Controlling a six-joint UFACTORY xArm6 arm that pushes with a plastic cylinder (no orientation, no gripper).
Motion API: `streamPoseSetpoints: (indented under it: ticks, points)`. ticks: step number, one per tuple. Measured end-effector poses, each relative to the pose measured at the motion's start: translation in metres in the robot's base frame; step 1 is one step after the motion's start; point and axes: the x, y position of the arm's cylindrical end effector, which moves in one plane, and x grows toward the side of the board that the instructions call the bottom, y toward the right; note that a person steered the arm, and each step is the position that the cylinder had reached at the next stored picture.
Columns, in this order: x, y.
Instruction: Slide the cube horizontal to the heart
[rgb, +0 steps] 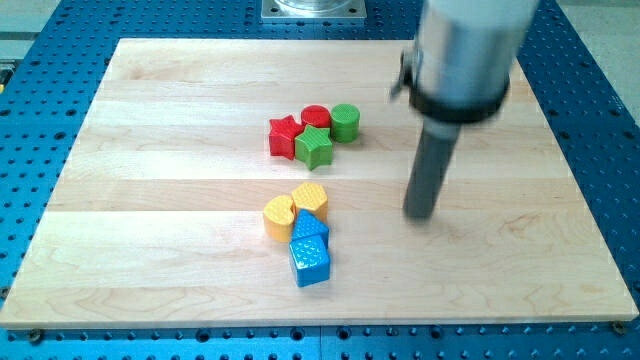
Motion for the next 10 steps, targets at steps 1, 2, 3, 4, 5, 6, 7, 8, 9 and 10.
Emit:
streamPoseSetpoints:
  ticks: [1,2,3,4,5,6,7,8,9,10]
  points:
    - [0.064,-0.041]
    - [0.054,-0.068]
    - [0.053,-0.077]
    - [0.060,-0.099]
    - [0.036,-0.128]
    - [0.019,-0.117]
    - [0.020,-0.082]
    - [0.016,-0.066]
    - [0.010,-0.065]
    - [0.007,-0.059]
